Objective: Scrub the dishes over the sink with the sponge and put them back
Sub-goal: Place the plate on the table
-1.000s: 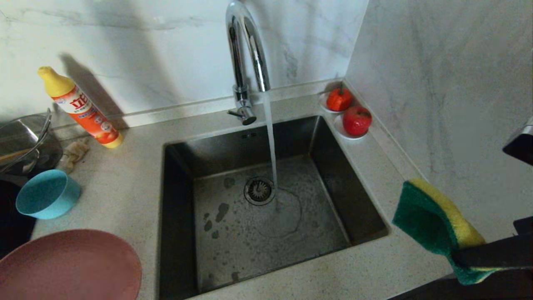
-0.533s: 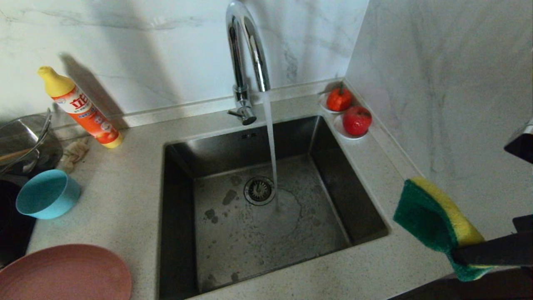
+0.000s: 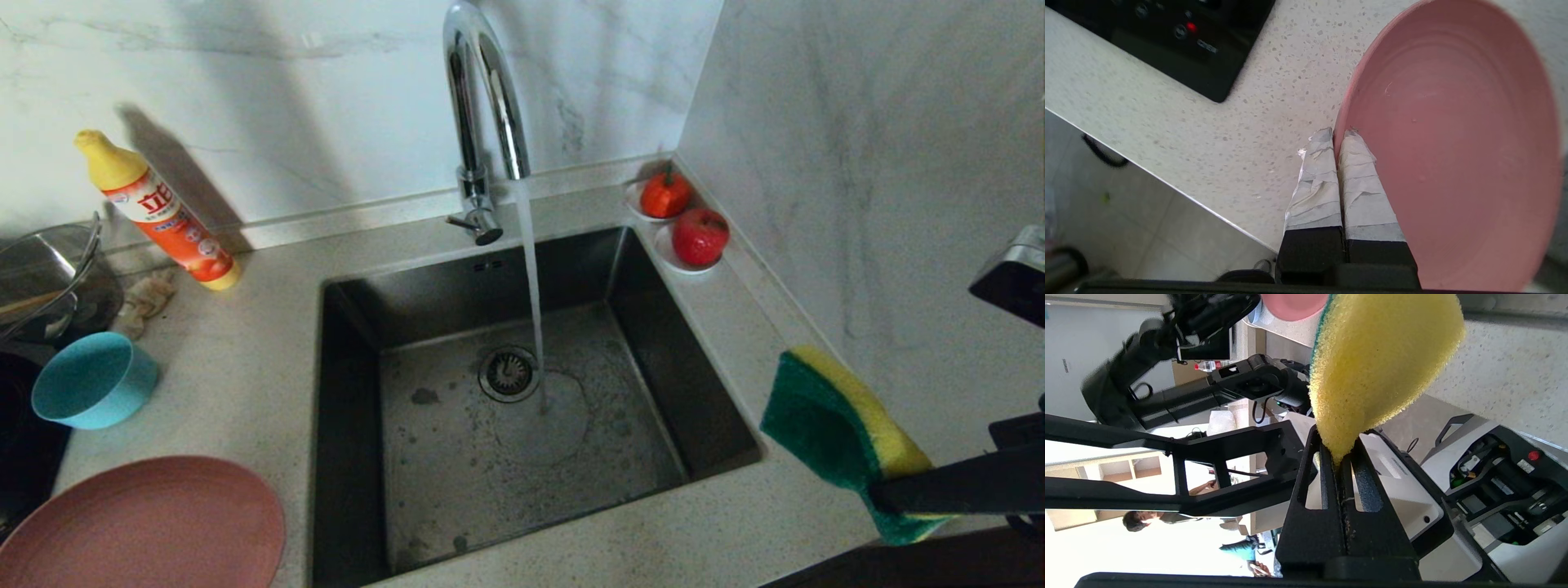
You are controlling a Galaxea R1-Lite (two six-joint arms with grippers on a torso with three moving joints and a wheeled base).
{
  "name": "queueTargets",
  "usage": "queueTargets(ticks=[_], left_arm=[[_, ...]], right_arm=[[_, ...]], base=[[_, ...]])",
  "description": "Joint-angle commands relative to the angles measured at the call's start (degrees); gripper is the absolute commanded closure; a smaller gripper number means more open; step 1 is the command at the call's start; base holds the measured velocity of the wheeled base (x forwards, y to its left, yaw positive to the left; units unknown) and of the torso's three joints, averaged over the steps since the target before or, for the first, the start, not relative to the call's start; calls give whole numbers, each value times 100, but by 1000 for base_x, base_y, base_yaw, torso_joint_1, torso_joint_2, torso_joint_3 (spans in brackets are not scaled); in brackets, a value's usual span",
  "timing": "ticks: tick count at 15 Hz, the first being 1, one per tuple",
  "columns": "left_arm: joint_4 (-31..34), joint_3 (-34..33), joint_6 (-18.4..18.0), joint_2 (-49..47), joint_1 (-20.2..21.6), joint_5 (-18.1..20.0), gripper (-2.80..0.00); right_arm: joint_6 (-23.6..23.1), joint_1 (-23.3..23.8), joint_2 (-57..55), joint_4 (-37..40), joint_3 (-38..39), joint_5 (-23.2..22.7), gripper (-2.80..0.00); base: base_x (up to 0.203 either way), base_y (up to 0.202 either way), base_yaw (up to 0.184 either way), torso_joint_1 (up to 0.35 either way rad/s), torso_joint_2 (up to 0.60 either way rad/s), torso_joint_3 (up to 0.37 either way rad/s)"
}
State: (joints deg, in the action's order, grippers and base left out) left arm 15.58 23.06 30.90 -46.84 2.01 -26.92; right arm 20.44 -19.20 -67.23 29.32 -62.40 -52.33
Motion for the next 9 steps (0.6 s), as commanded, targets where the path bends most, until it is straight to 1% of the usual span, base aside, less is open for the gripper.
queueTargets(ticks=[1,3,4,6,7,9], left_arm=[[-183,-17,229,-772,17,-114,0],[-655,33,429,-1104,32,-238,0],[-712,110,450,-1155,49,-252,0],[-748,259,491,-1432,303,-236,0],[-878,355,560,-1637,440,-219,0],[-1191,444,642,-1921,570,-208,0]], right_arm=[[-56,-5,-101,13,4,-31,0],[-153,-5,-150,13,44,-40,0],[-190,-5,-167,13,62,-40,0],[-198,-5,-203,13,62,-49,0],[-198,-5,-211,13,62,-49,0],[-198,-5,-220,13,62,-49,0]], base=[[0,0,0,0,0,0],[0,0,0,0,0,0],[0,0,0,0,0,0],[0,0,0,0,0,0],[0,0,0,0,0,0],[0,0,0,0,0,0]])
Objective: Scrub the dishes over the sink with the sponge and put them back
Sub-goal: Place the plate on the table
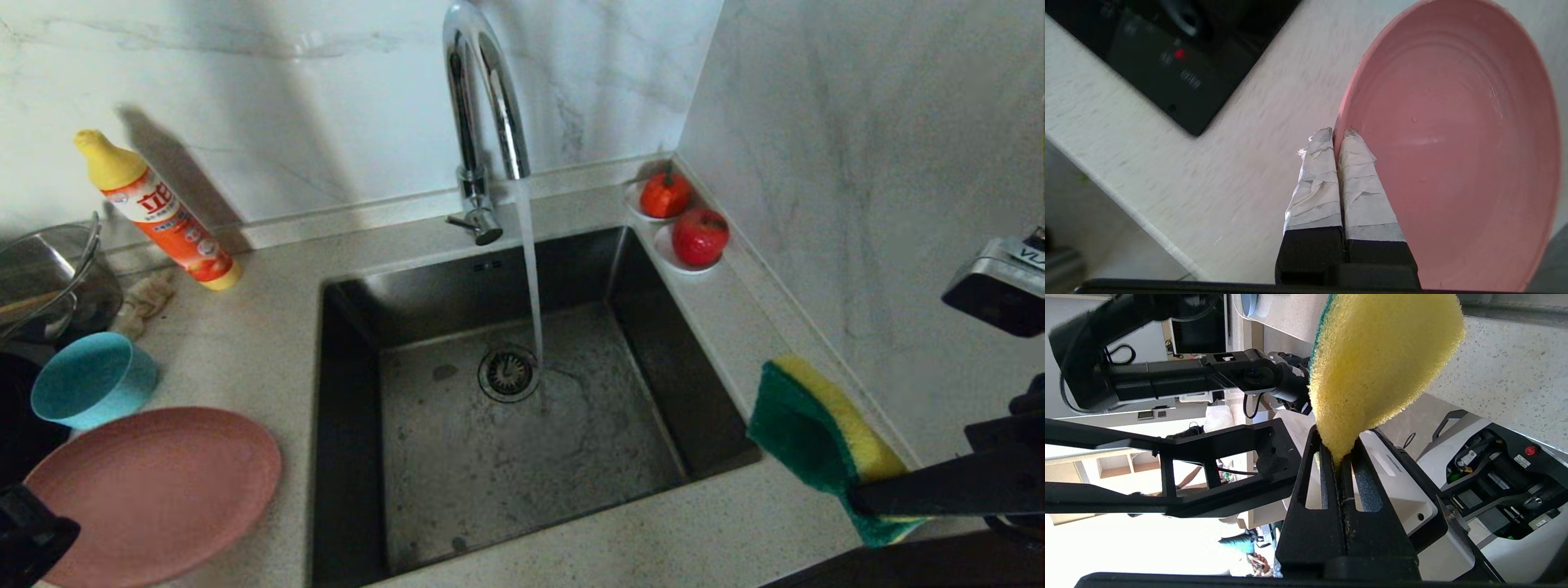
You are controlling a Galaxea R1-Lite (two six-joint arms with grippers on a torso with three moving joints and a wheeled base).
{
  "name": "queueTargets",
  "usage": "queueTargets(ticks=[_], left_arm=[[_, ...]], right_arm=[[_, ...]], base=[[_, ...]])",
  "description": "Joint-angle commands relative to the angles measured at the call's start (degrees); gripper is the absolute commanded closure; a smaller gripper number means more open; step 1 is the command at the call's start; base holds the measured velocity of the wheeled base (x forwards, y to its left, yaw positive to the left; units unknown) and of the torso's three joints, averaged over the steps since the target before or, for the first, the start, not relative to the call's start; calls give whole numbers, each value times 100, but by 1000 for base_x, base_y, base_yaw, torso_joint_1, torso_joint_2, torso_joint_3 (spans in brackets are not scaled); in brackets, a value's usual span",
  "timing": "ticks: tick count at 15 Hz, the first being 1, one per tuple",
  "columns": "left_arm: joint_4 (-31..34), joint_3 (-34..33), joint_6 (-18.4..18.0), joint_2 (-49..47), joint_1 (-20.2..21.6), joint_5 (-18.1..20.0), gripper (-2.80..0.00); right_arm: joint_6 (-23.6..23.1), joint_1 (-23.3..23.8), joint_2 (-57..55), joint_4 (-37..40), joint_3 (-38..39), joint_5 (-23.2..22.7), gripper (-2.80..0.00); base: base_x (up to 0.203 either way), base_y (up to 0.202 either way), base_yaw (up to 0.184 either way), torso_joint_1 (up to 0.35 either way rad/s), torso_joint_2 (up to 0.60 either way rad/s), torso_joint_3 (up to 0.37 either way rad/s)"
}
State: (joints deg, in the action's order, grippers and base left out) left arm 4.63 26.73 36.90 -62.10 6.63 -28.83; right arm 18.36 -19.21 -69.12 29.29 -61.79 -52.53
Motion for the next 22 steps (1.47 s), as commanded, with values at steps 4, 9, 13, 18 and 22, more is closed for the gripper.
queueTargets(ticks=[4,9,13,18,22], left_arm=[[-332,119,54,-830,487,3,0],[-423,142,30,-1214,611,9,0],[-419,95,10,-1446,621,0,0],[-380,107,-105,-1702,629,-45,0],[-381,-46,-130,-1990,629,-149,0]], right_arm=[[1,-4,-58,15,1,-29,0],[1,-21,-58,15,9,-29,0],[1,-21,-49,24,24,-36,0],[1,-21,-49,15,27,-29,0],[1,-24,-40,15,27,-29,0]], base=[[0,0,0,0,0,0],[0,0,0,0,0,0],[0,0,0,0,0,0],[0,0,0,0,0,0],[0,0,0,0,0,0]])
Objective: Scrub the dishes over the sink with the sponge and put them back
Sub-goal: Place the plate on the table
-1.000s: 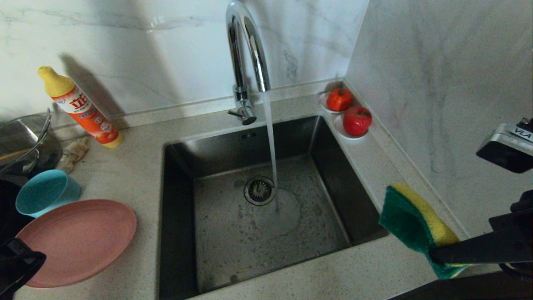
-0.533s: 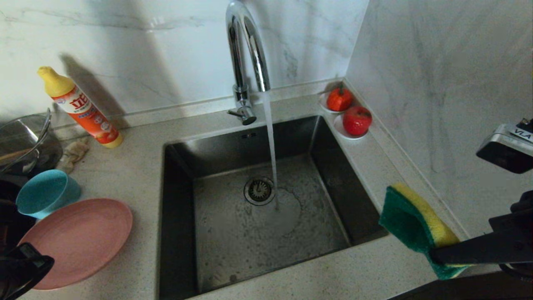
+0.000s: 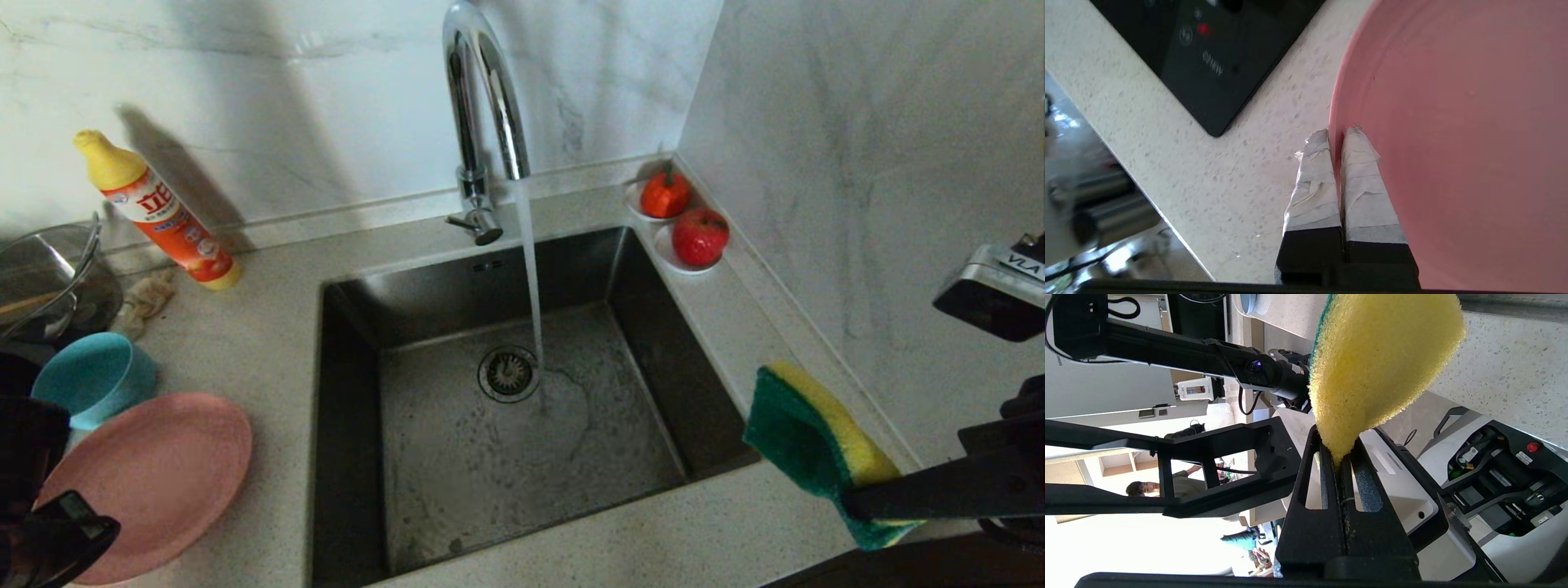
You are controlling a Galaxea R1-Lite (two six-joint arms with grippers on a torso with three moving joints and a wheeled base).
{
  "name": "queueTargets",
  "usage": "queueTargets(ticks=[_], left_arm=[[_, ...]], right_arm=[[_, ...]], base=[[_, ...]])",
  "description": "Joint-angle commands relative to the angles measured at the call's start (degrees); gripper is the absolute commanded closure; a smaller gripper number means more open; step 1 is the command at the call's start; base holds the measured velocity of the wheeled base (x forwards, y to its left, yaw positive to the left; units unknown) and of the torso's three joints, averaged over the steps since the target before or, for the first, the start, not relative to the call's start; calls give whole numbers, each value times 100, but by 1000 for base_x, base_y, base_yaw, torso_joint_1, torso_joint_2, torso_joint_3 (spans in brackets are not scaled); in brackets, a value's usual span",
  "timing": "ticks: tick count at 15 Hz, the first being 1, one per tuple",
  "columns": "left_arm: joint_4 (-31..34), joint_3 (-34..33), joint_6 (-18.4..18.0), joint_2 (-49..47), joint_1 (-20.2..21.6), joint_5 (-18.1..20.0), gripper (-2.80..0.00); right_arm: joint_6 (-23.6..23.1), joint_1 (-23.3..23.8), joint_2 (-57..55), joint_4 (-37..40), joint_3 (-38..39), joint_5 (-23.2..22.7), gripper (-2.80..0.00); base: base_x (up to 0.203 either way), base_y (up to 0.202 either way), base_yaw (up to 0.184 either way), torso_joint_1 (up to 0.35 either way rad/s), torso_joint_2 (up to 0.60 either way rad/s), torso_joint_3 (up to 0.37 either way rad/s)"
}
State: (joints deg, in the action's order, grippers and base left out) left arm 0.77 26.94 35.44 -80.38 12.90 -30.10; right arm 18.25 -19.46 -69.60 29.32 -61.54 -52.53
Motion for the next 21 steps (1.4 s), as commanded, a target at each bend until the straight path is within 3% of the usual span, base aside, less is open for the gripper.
queueTargets(ticks=[1,13,14,21], left_arm=[[-6,-102,16,-153,2,-14,0],[-33,-67,16,-452,2,-14,0],[-33,-67,16,-443,5,-14,-280],[32,23,-36,237,6,6,-280]], right_arm=[[12,0,7,18,10,-32,0],[-50,-2,7,21,95,-38,0],[-50,-6,7,12,107,-38,0],[-85,-1,-24,10,151,-38,0]], base=[[0,0,0,0,0,0],[0,0,0,0,0,0],[0,0,0,0,0,0],[0,0,0,0,0,0]])
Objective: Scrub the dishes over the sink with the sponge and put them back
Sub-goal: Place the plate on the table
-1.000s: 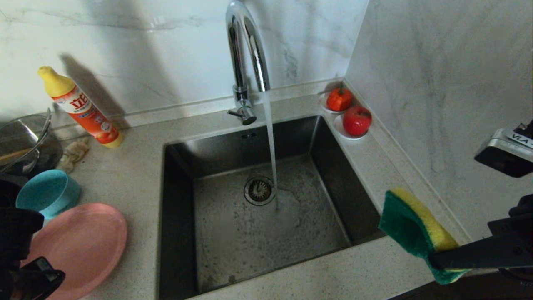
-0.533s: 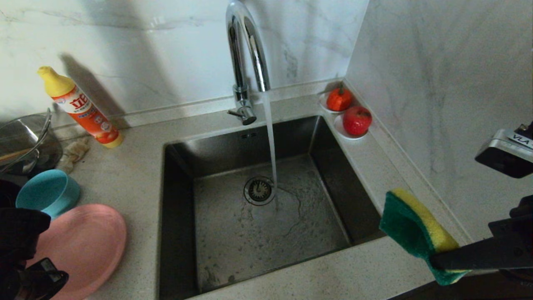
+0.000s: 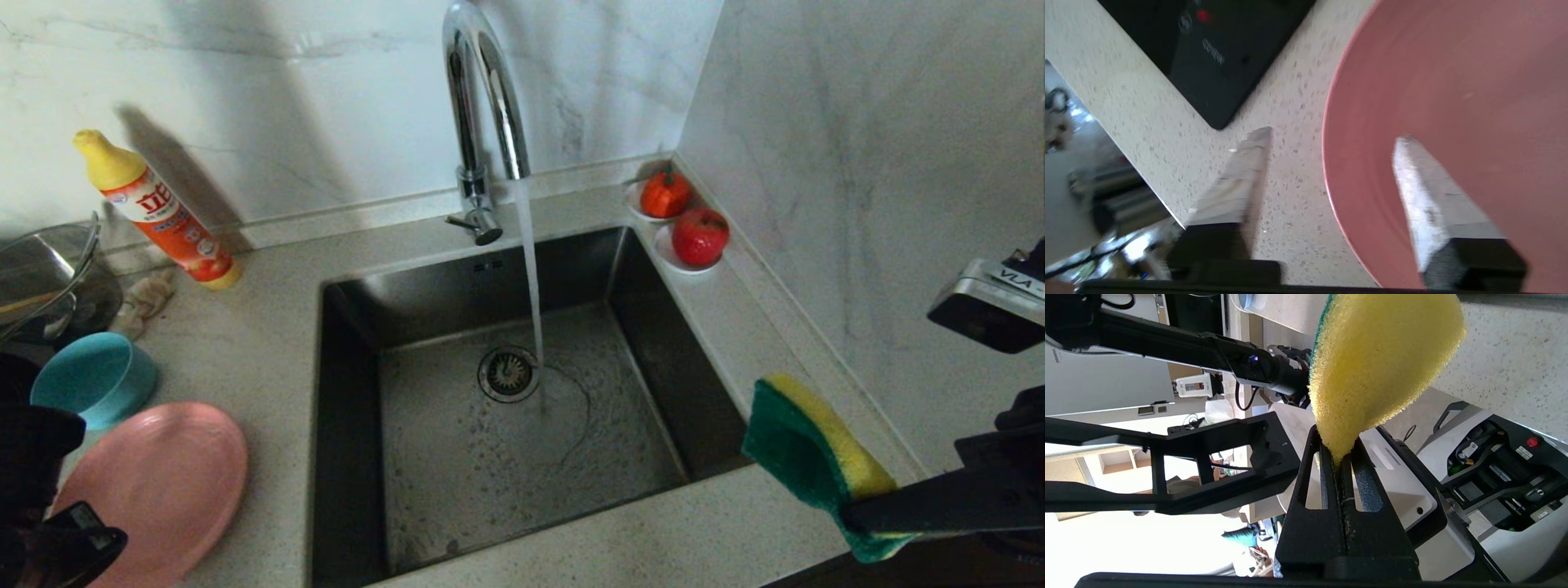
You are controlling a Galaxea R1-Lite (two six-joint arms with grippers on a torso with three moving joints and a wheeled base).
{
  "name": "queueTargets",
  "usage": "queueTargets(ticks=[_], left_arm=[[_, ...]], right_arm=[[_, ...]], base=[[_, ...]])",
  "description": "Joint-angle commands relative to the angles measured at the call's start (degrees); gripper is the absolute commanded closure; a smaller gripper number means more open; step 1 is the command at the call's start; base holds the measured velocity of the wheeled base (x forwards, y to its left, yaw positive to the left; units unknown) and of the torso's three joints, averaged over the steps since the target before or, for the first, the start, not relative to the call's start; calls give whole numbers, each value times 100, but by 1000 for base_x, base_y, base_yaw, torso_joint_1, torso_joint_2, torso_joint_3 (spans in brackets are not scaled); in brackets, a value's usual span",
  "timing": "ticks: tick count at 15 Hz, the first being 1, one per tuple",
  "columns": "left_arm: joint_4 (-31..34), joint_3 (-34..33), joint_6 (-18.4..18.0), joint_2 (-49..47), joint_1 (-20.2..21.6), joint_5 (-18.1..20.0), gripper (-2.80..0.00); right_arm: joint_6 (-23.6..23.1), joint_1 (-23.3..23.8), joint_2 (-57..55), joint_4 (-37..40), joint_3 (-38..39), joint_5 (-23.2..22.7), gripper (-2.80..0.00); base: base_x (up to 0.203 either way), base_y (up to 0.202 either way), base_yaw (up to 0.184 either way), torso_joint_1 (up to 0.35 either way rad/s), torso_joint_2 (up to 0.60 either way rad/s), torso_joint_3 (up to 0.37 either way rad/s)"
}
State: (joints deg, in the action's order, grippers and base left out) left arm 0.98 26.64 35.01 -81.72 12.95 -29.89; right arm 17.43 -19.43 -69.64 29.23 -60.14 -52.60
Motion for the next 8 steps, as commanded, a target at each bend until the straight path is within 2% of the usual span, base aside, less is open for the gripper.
queueTargets(ticks=[1,4,5,8], left_arm=[[37,121,-50,609,-1,-1,-280],[404,583,-382,1358,-2,215,-280],[622,838,-490,1519,-4,415,0],[1072,1551,-854,1909,-84,1208,0]], right_arm=[[-56,-8,-34,21,11,-31,0],[-82,-2,-86,21,11,-31,0],[-82,0,-118,21,11,-23,0],[-82,1,-117,29,-30,3,0]], base=[[0,0,0,0,0,0],[0,0,0,0,0,0],[0,0,0,0,0,0],[0,0,0,0,0,0]])
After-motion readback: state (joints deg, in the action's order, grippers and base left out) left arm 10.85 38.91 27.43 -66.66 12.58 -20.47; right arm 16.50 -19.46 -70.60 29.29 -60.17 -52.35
